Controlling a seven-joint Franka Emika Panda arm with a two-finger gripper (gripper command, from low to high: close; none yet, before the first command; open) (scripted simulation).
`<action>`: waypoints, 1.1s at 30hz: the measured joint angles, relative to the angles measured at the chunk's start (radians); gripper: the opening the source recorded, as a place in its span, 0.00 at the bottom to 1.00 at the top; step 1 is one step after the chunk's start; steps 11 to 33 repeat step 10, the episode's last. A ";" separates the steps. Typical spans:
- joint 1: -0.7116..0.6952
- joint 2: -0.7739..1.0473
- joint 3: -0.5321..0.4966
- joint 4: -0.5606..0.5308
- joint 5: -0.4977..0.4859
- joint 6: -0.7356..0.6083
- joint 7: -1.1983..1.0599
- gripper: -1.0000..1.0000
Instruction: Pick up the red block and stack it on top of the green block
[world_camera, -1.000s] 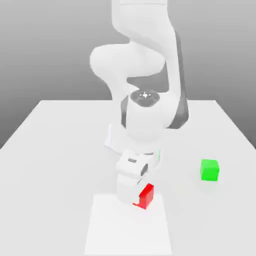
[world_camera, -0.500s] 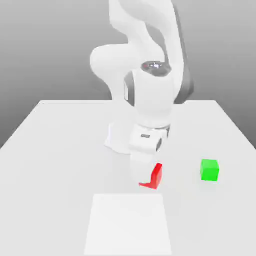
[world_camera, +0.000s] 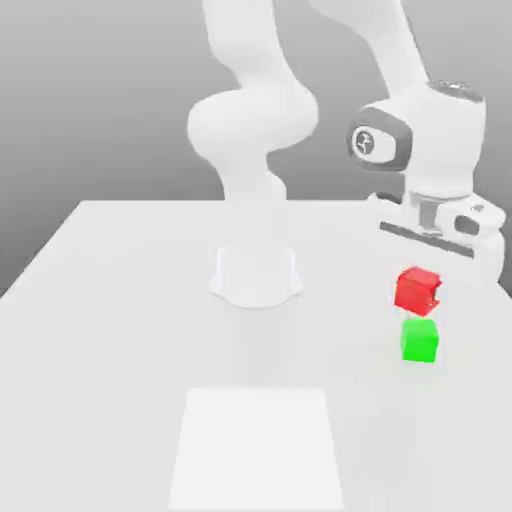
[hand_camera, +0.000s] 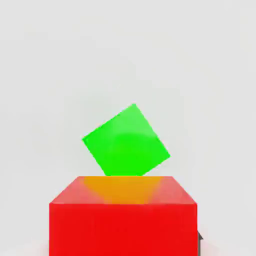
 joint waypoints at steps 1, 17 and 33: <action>0.002 0.027 0.004 0.001 -0.006 0.026 -0.003 0.00; -0.022 0.229 0.005 0.009 -0.077 0.219 0.039 1.00; -0.022 0.229 0.005 0.009 -0.077 0.219 0.039 1.00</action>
